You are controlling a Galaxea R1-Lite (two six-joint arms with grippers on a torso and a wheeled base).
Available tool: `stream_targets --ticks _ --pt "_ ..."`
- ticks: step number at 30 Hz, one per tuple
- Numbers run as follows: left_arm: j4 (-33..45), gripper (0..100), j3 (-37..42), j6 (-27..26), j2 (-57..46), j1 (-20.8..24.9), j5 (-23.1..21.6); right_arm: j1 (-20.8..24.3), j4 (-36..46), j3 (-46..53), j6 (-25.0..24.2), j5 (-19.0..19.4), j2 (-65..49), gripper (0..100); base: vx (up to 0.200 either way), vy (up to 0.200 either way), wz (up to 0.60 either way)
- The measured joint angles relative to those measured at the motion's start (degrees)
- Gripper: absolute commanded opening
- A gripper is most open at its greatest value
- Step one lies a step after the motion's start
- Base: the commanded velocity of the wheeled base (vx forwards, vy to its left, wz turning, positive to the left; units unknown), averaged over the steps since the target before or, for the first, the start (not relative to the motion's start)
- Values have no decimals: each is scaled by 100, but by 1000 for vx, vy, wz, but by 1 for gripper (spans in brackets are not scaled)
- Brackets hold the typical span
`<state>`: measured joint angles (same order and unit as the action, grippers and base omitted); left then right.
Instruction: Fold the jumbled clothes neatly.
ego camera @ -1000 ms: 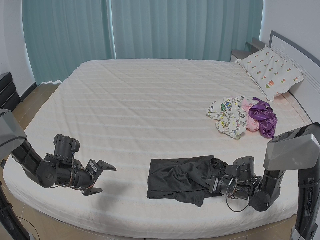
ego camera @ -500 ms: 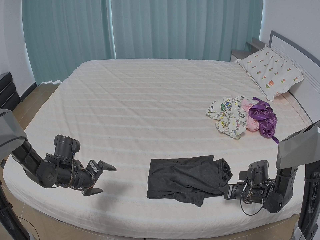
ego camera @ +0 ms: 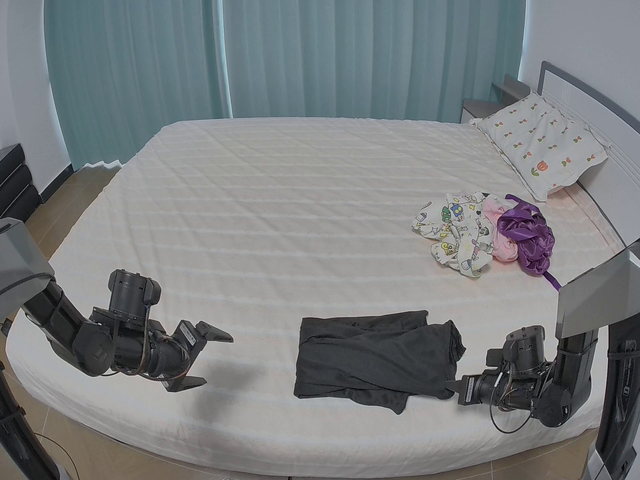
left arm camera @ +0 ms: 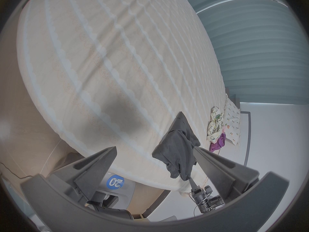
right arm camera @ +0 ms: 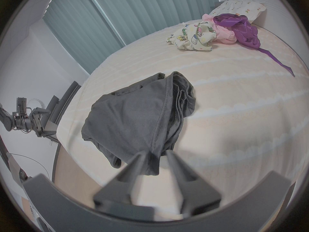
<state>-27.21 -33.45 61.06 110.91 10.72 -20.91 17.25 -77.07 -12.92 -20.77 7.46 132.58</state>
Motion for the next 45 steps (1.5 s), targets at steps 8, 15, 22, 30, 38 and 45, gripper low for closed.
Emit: stream_targets --ticks 8,15,22,30,38,45 --pt "0 100 2 -2 2 0 2 -317 -603 -50 -99 291 22 100 0 0 0" --pt "-2 100 -4 0 11 0 2 -516 -499 -590 -689 402 11 100 0 0 0" --pt "-5 100 -4 0 30 0 11 -466 180 -1557 -1067 419 176 100 0 0 0" --pt "-10 100 -15 0 74 0 22 -363 1317 -2612 -1201 439 462 0 0 0 0" --pt "-11 100 -20 0 96 0 24 -510 1948 -3300 -1220 413 536 0 0 0 0" --pt "-11 100 -23 0 98 0 27 -662 1987 -3385 -1503 404 283 0 0 0 0"
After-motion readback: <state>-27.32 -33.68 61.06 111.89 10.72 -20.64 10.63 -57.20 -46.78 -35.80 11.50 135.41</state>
